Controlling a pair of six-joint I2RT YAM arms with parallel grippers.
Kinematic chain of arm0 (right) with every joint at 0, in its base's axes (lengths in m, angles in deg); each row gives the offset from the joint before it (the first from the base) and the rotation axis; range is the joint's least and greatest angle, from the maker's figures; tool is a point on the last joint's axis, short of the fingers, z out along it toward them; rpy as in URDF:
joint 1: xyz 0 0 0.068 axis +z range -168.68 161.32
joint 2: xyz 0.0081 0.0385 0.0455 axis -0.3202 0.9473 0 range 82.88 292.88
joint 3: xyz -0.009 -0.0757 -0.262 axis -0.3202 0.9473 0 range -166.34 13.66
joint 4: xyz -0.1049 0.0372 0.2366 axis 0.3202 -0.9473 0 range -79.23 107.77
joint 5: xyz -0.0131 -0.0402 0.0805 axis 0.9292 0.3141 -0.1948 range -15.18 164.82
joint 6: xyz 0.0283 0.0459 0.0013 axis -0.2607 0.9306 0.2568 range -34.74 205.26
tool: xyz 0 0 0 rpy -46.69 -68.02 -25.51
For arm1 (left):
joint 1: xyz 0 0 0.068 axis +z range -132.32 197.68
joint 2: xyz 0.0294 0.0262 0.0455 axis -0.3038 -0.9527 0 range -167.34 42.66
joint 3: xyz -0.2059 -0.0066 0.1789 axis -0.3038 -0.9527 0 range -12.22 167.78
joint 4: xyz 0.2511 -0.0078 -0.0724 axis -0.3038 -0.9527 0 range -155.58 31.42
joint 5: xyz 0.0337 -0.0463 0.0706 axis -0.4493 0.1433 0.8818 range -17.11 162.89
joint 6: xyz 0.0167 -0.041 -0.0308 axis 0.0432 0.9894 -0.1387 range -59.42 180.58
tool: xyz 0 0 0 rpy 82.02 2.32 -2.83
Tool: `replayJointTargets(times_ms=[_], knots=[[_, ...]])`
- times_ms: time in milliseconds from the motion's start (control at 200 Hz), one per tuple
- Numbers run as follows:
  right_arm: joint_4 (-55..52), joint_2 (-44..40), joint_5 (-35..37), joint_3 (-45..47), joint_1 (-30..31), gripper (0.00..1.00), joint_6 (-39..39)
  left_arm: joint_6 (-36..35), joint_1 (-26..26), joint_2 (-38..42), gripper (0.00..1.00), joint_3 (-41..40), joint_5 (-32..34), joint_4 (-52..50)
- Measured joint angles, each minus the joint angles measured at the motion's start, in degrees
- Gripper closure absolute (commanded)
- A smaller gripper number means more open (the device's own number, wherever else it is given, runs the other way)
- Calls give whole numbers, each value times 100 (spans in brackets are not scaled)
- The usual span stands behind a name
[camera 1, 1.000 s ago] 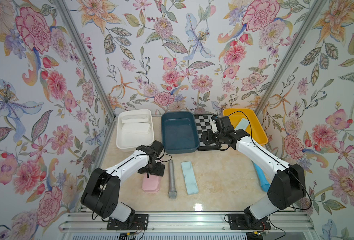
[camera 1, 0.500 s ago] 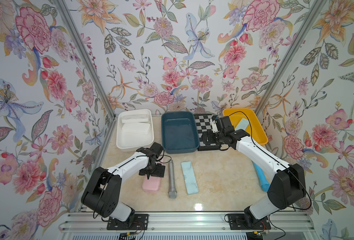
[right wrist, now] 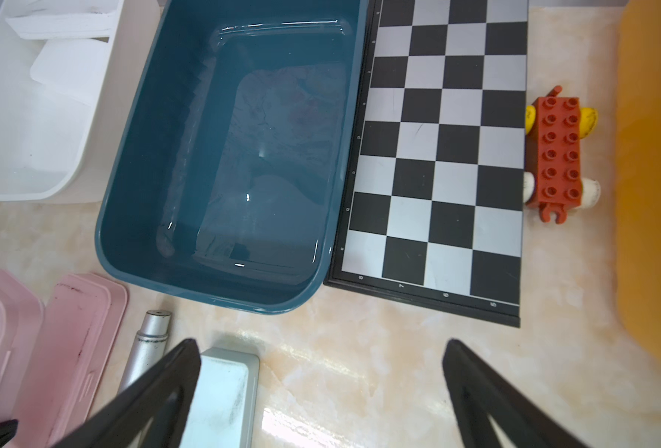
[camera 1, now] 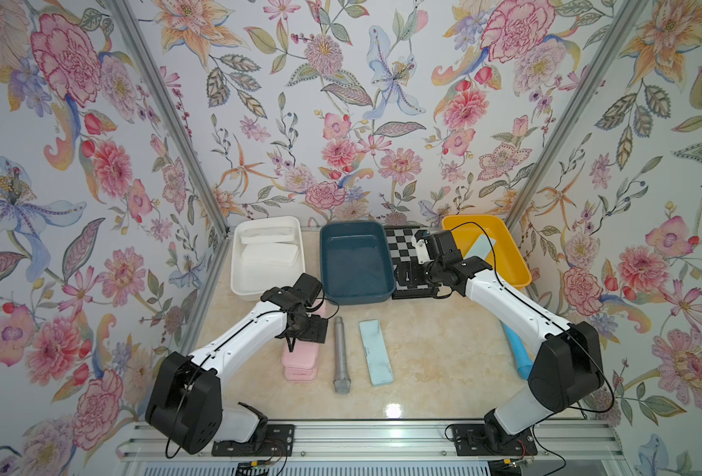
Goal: Place the pencil cases by color into the storage box
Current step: Pick up the pencil case from the center of the board.
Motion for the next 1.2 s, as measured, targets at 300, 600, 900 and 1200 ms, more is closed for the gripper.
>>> replayJointTargets(times_ms=[300,600,900,1200], knots=[[-17,72,-1414,-422,0,5,210,-592,-138,385,10,260,-92,225],[332,195,-2704,-420,31,9,758,-1054,-243,262,10,262,-699,1005],[702,553,-3191,-417,323,10,1152,-1329,-321,-63,10,291,-1001,1698],[1069,949,-3359,-315,579,14,1414,-1390,-494,-205,10,474,-1176,2072]])
